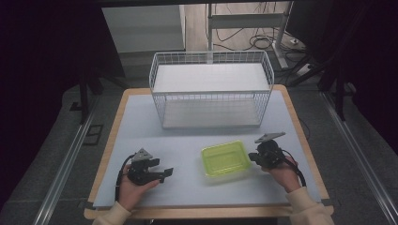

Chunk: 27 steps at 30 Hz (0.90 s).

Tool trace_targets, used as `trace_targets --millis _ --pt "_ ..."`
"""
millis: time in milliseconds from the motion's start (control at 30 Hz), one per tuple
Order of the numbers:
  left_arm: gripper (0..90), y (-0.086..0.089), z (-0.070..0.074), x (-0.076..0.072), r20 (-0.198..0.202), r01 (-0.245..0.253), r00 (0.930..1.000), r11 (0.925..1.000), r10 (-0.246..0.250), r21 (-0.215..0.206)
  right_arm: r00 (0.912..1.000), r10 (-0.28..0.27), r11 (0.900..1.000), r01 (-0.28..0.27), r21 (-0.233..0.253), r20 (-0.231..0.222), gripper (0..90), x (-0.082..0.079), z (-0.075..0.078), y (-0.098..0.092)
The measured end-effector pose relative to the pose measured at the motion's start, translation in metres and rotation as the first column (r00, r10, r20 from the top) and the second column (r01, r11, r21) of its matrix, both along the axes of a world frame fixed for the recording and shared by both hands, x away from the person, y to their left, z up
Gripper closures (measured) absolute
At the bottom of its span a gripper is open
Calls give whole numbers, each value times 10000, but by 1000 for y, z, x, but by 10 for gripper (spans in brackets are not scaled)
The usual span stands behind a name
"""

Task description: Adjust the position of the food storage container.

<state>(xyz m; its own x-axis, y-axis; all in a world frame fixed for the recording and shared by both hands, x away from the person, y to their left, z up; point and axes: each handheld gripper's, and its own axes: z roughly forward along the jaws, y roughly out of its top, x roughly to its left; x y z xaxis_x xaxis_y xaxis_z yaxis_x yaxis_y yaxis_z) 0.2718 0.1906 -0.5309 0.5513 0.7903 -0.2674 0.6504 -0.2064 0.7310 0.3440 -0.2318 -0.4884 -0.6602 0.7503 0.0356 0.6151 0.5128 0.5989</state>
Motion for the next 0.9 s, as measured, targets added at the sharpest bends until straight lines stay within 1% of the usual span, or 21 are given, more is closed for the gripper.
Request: trace_targets --millis 67,233,267,400,500,600,633,667,900 --pt "251 0 0 0 -5 12 10000 10000 -12 11 10000 27 10000 -27 13 -63 900 0 -1 0" --pt "251 -1 -1 0 -7 25 10000 10000 -25 60 9998 160 9998 -162 -144 -152 900 -2 -5 6" --pt "251 -1 -1 0 -7 19 10000 10000 -19 68 9995 273 9996 -275 -117 -149 900 -2 -5 9" --pt "251 0 -1 0 -19 16 10000 10000 -16 58 9990 389 9992 -390 -28 -231 900 -4 -6 15" --pt "251 1 -1 0 -33 -5 10000 10000 5 56 9985 501 9987 -503 -89 -204 900 -6 -7 20" --pt "251 1 -1 0 -35 -16 10000 10000 16 48 9985 490 9988 -492 -68 -235 900 -6 -9 25" --pt "251 1 -1 0 -37 -12 10000 10000 12 44 9983 548 9985 -549 -66 -196 900 -5 -9 26" --pt "251 2 -2 1 -37 -5 10000 10000 5 46 9981 574 9983 -575 -40 -229 900 -5 -11 30" --pt "251 3 -2 1 -42 -31 10000 10000 31 -1 9965 774 9970 -775 0 -305 900 -7 -14 42"
